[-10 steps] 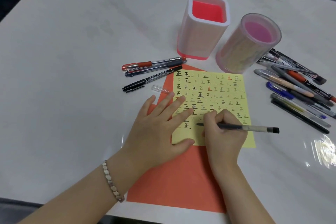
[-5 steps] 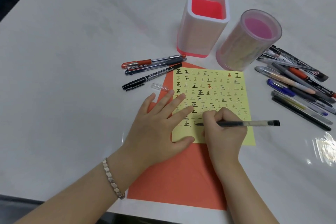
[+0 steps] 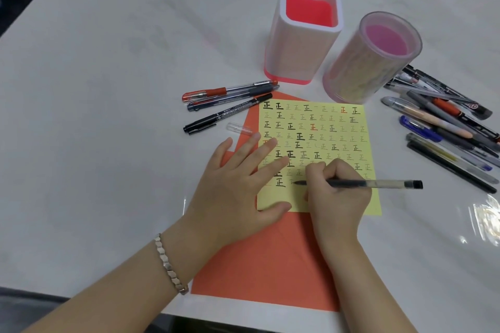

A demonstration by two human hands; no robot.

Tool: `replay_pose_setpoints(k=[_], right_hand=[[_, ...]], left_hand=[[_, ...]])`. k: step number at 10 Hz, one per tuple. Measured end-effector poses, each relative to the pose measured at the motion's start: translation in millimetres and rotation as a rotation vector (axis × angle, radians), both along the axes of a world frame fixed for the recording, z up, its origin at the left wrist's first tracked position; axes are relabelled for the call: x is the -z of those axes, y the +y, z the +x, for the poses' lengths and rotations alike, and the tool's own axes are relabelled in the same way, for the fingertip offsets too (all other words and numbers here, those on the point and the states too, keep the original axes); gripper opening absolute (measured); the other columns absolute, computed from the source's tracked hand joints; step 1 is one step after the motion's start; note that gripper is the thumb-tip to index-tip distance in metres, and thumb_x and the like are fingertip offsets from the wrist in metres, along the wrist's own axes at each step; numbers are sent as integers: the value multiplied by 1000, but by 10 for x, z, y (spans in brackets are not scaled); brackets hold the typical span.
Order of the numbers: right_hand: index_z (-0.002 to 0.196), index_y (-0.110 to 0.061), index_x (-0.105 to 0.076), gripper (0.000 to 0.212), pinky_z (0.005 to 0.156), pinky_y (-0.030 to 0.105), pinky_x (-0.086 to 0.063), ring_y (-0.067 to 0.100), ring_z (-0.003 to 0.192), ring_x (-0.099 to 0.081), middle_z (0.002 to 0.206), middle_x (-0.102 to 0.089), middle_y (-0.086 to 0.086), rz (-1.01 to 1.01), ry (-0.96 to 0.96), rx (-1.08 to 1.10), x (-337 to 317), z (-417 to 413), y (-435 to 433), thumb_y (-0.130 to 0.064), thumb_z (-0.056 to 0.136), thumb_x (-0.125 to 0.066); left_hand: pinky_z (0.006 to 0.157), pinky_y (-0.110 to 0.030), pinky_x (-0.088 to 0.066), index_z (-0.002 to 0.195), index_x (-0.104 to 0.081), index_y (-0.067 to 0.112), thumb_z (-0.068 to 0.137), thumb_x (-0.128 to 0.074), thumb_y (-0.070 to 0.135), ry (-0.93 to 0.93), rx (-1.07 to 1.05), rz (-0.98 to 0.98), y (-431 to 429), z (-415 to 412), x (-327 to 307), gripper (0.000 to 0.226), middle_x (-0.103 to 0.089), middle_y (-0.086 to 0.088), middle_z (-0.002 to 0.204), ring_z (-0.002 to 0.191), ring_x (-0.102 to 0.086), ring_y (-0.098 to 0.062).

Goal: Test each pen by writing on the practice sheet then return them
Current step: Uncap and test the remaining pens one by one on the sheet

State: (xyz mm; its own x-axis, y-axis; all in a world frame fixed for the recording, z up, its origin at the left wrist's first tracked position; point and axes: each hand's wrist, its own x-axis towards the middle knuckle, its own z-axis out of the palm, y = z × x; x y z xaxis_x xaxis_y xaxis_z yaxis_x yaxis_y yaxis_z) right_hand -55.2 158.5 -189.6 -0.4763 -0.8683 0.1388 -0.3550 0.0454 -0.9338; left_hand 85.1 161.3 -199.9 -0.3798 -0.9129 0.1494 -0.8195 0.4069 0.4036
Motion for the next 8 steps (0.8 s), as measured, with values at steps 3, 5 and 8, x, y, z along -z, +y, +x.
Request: replay_pose_setpoints(k=[3, 5, 8], right_hand=[[49, -3, -25, 36, 49, 26, -29, 28, 46, -32, 48, -34, 29, 20, -13, -39, -22, 20, 3, -19, 65, -52], [45, -14, -27, 31, 48, 23, -29, 19, 46, -32, 43, -29, 10, 39, -30, -29, -12, 7, 0, -12, 65, -51], [46, -13, -26, 29, 46, 15, -26, 8, 45, -25, 42, -25, 2, 24, -17, -16, -19, 9, 20, -8, 64, -48]], left_hand=[[108, -46, -18, 127, -56, 30, 74, -44, 62, 1, 2, -4, 0, 0, -5, 63, -46, 3, 141, 135, -36, -18], [108, -46, -17, 127, -55, 31, 75, -43, 63, -5, 1, -3, -1, 2, -1, 63, -45, 3, 142, 135, -35, -18], [108, -46, -18, 127, -55, 30, 74, -44, 63, -17, 10, -18, -4, 7, 13, 63, -46, 3, 141, 135, -36, -18]])
